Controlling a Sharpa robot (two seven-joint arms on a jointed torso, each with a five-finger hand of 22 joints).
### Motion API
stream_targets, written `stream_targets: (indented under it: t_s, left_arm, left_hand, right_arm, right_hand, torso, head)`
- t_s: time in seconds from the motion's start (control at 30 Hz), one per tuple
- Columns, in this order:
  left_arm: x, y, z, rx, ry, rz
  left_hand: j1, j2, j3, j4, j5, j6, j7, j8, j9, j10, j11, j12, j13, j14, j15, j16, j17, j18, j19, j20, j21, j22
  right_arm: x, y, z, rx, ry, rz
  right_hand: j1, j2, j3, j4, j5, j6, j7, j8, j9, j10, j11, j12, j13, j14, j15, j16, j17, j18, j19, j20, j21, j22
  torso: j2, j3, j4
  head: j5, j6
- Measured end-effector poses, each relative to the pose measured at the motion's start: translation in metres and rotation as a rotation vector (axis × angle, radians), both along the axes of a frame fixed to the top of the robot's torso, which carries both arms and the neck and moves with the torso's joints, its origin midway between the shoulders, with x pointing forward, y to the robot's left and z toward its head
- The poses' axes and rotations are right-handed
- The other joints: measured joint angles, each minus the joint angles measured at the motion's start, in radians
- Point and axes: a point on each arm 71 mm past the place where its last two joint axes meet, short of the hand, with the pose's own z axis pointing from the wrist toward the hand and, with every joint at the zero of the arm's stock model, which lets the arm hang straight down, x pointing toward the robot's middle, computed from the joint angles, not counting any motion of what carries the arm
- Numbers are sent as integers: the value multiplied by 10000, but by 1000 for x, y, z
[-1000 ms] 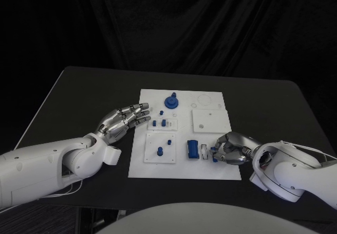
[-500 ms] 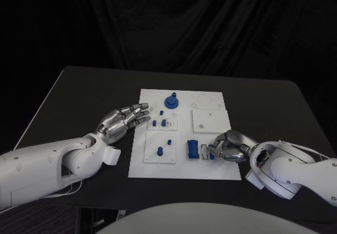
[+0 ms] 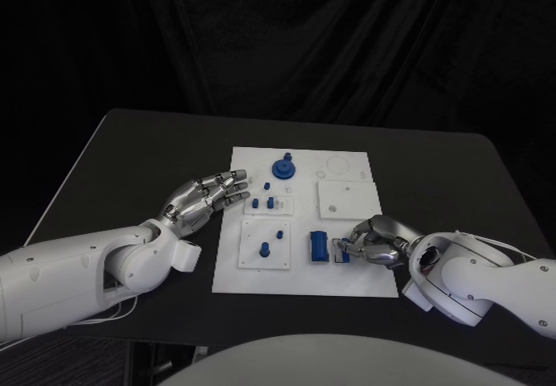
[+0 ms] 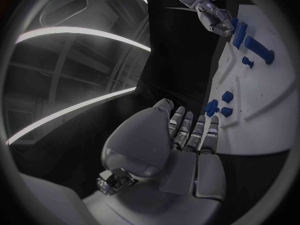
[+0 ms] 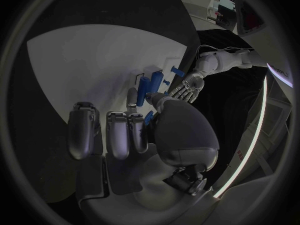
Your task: Assemble the parts on the task board
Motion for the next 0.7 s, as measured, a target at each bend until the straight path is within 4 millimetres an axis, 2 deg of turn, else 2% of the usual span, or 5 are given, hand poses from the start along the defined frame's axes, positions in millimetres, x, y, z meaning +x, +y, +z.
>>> stream_targets:
  t_s: [0.1, 0.2, 0.4, 0.57, 0.7]
  left_arm:
    - [0, 0, 0, 2, 0, -3]
    - [1, -1, 0, 4, 0, -7]
    - [1, -1, -1, 15, -1, -3]
    - [2, 0, -1, 22, -1, 2]
    - [2, 0, -1, 25, 0, 6]
  left_hand:
    - [0, 0, 0, 0, 0, 0, 0, 0, 0, 0, 0, 0, 0, 0, 0, 0, 0, 0, 0, 0, 0, 0]
    - [0, 0, 0, 0, 0, 0, 0, 0, 0, 0, 0, 0, 0, 0, 0, 0, 0, 1, 0, 0, 0, -1]
    - [0, 0, 28, 28, 0, 0, 0, 0, 0, 0, 0, 0, 0, 0, 0, 0, 0, 0, 0, 0, 0, -1]
    - [0, 0, 28, 28, 0, 0, 0, 0, 0, 0, 0, -1, 0, 0, 0, -1, 0, 0, 0, 0, 0, -1]
    - [0, 0, 28, 28, 0, 0, 0, 0, 0, 0, 0, -1, 0, 0, 0, -1, 0, 1, 0, 0, 0, -1]
  right_arm:
    - [0, 0, -1, -51, 76, 13]
    - [0, 1, -2, -100, 148, 22]
    - [1, 2, -3, -162, 233, 25]
    - [2, 1, -3, -185, 244, -3]
    - [2, -1, -3, -180, 213, -54]
  right_hand:
    - [-424, 40, -374, 343, -710, -13, 12, -36, -60, 0, 0, 0, 0, 0, 0, 0, 0, 0, 0, 0, 0, 0]
    - [-696, 156, -721, 506, -970, -13, 12, -75, -100, 0, 0, 0, 0, 0, 0, 0, 0, 1, 0, 0, 0, -1]
    - [-890, 285, -1009, 535, -1241, -12, 12, -75, -127, 0, 0, 0, -1, 0, 0, 0, 0, 1, 0, 0, 0, -1]
    - [-1218, 430, -1390, 553, -1913, -12, 12, -75, -161, 0, 0, 0, -1, 0, 0, 0, 0, 0, 0, 0, 0, -2]
    - [-1225, 437, -1432, 516, -1956, -12, 12, -75, -161, 0, 0, 0, -1, 0, 0, 0, 0, 1, 0, 0, -1, -2]
  torso:
    - [-3, 2, -3]
    - [-4, 2, -3]
    - [-5, 4, -3]
    - [-4, 5, 3]
    - [-4, 5, 3]
  head:
    - [27, 0]
    - [36, 0]
    - [42, 0]
    - [59, 0]
    - [77, 0]
